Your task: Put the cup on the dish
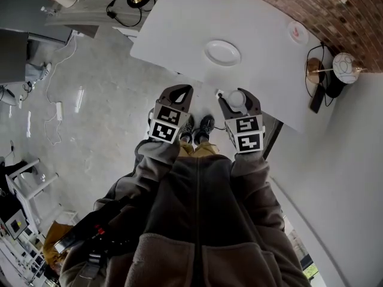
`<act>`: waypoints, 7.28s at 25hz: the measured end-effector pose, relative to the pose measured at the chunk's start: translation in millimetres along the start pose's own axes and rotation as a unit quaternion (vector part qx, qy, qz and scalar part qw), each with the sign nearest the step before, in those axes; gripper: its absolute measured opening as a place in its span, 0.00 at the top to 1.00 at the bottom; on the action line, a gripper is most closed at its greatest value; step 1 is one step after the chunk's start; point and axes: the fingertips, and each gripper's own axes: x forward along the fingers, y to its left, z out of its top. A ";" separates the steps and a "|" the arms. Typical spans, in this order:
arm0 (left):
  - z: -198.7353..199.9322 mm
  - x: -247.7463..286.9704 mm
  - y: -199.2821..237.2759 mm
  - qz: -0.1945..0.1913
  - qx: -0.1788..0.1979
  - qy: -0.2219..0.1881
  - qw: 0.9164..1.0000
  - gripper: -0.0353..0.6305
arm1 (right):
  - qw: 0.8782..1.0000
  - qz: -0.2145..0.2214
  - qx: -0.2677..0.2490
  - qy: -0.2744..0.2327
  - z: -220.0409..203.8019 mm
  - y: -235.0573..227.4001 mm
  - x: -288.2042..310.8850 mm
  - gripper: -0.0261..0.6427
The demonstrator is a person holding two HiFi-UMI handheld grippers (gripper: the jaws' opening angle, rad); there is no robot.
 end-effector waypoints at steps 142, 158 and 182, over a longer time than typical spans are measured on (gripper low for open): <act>279.7 -121.4 -18.9 0.047 0.066 -0.265 0.961 0.94 | 0.921 -0.136 -0.025 -0.363 262.2 -45.5 -186.6 0.96; 345.2 -156.9 -34.9 0.051 0.112 -0.326 0.937 0.94 | 0.894 -0.154 -0.055 -0.418 308.8 -48.7 -236.4 0.95; 364.4 -137.9 -33.5 0.053 0.119 -0.330 0.935 0.94 | 0.894 -0.143 -0.056 -0.421 317.8 -69.7 -226.9 0.96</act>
